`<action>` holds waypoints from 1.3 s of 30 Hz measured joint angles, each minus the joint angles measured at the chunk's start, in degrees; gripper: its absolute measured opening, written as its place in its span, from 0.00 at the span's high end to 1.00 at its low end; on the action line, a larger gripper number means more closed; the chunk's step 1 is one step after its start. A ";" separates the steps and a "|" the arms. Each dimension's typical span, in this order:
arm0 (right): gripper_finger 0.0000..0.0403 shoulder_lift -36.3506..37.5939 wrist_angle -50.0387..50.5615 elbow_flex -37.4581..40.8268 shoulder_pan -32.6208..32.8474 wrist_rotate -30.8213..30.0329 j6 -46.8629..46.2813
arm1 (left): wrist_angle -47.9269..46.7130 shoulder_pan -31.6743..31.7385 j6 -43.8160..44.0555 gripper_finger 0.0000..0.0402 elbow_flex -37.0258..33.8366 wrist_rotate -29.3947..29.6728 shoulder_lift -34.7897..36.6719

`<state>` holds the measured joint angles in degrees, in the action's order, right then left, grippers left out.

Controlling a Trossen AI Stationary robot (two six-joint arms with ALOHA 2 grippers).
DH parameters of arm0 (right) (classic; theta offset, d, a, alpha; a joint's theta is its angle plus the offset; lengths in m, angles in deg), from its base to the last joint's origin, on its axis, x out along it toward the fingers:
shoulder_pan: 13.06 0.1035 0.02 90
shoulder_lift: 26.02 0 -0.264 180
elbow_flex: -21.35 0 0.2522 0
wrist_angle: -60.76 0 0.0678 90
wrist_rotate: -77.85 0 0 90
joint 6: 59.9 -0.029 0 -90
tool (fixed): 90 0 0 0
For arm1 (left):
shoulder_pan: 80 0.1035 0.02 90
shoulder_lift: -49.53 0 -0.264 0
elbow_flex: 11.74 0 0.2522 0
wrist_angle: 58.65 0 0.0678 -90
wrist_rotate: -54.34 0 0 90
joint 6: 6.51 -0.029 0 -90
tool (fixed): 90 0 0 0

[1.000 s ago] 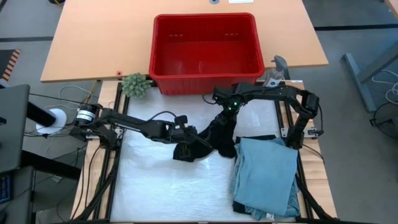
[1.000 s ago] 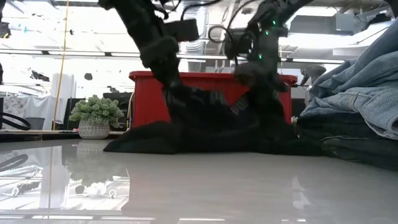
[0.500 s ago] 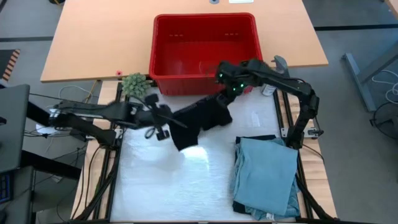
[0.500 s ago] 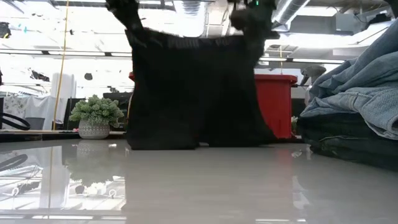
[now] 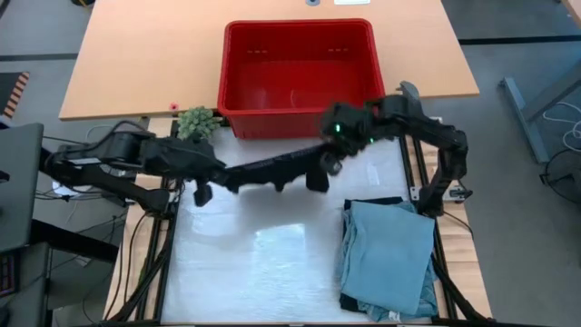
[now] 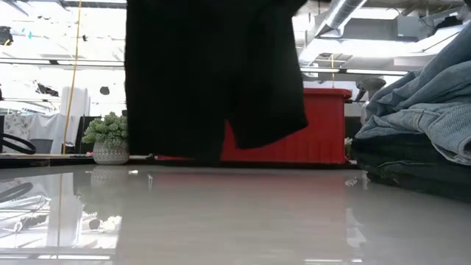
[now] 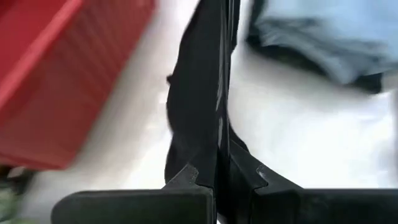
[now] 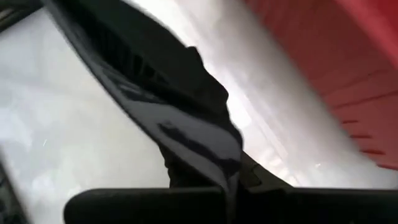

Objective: Fold Laundry from Bin
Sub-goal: Fold the black boxer

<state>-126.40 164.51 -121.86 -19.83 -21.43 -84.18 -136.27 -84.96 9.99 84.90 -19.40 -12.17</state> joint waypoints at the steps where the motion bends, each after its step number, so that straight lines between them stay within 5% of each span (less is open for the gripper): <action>1: 0.96 0.00 0.11 0.00 1.88 0.49 -0.42 | -0.02 -0.76 1.13 1.00 0.76 -1.27 0.38; 4: 0.96 0.02 0.07 -0.02 7.79 5.28 0.75 | -0.36 -3.26 5.00 1.00 3.50 -4.87 1.19; 10: 0.96 0.02 -0.84 -0.04 17.64 1.88 3.50 | -4.36 -8.89 8.81 1.00 9.34 -3.81 1.04; 13: 0.96 -0.06 -1.58 -0.05 20.07 -8.10 4.58 | -8.43 -9.75 8.86 1.00 11.02 -0.41 0.97; 15: 0.96 -0.07 -1.05 -0.82 19.89 -2.47 9.87 | -9.49 -9.76 9.32 1.00 11.54 1.33 0.99; 18: 0.96 0.48 -5.51 -1.11 19.56 -5.47 7.28 | -10.94 -9.76 9.16 1.00 11.58 2.48 0.97; 21: 0.96 0.72 -10.13 -3.00 18.93 1.09 16.88 | -10.80 -9.76 7.62 1.00 11.58 3.53 0.97; 26: 0.96 1.07 -12.81 -5.25 17.66 0.28 20.70 | -10.69 -9.76 6.72 1.00 11.58 4.65 0.97; 31: 0.96 0.74 -3.53 -4.93 17.21 -2.59 15.91 | -12.94 -10.04 9.07 1.00 11.58 3.60 0.94; 39: 0.96 0.74 -1.17 7.76 18.44 -1.19 17.33 | -14.92 -10.07 9.50 1.00 11.55 3.58 -0.15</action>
<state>-125.65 163.34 -114.09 -1.39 -22.62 -66.85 -151.19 -95.03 19.48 96.45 -15.82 -12.32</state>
